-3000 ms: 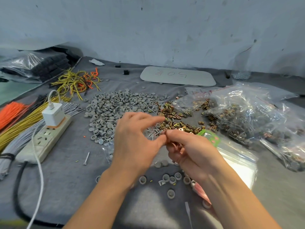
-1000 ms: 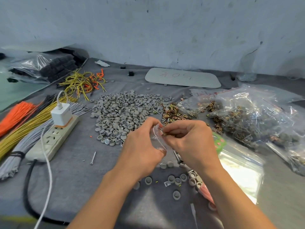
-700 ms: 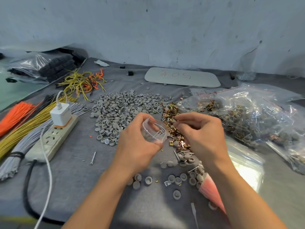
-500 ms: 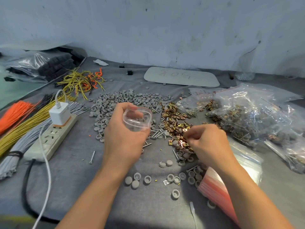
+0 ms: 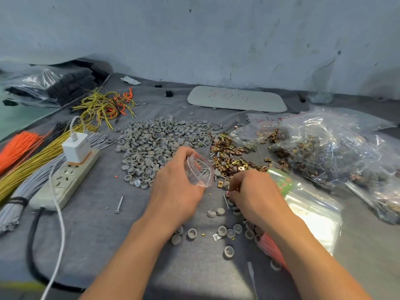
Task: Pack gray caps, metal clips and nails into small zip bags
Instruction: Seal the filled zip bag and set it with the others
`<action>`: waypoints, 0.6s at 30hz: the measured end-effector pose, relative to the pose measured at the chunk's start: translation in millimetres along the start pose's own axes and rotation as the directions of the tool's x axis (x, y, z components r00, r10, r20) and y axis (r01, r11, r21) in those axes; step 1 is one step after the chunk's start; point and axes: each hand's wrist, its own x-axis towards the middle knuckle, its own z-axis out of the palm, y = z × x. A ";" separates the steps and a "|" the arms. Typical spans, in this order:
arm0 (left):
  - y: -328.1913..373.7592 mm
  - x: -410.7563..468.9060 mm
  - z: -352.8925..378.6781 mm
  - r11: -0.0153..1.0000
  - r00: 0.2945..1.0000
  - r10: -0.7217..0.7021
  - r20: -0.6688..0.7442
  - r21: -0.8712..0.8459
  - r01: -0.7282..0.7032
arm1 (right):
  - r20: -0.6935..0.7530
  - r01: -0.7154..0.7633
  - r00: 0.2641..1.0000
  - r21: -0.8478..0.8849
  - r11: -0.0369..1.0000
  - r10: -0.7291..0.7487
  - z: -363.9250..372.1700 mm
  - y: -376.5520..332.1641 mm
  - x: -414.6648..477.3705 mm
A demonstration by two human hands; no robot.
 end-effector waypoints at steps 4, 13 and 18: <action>-0.7 0.7 -0.9 1.000 1.000 0.000 -0.001 -0.010 0.000 | 0.046 0.028 0.999 -0.029 0.999 -0.027 0.1 2.1 -2.3; 0.1 -0.6 -3.3 1.000 1.000 -0.018 0.023 -0.006 0.018 | -0.137 0.021 0.991 0.116 0.993 -0.005 2.6 2.2 2.0; 1.9 -2.0 -2.8 1.000 0.999 -0.004 0.032 -0.010 0.004 | -0.106 0.059 0.993 0.841 0.538 0.056 -2.4 -1.2 -1.2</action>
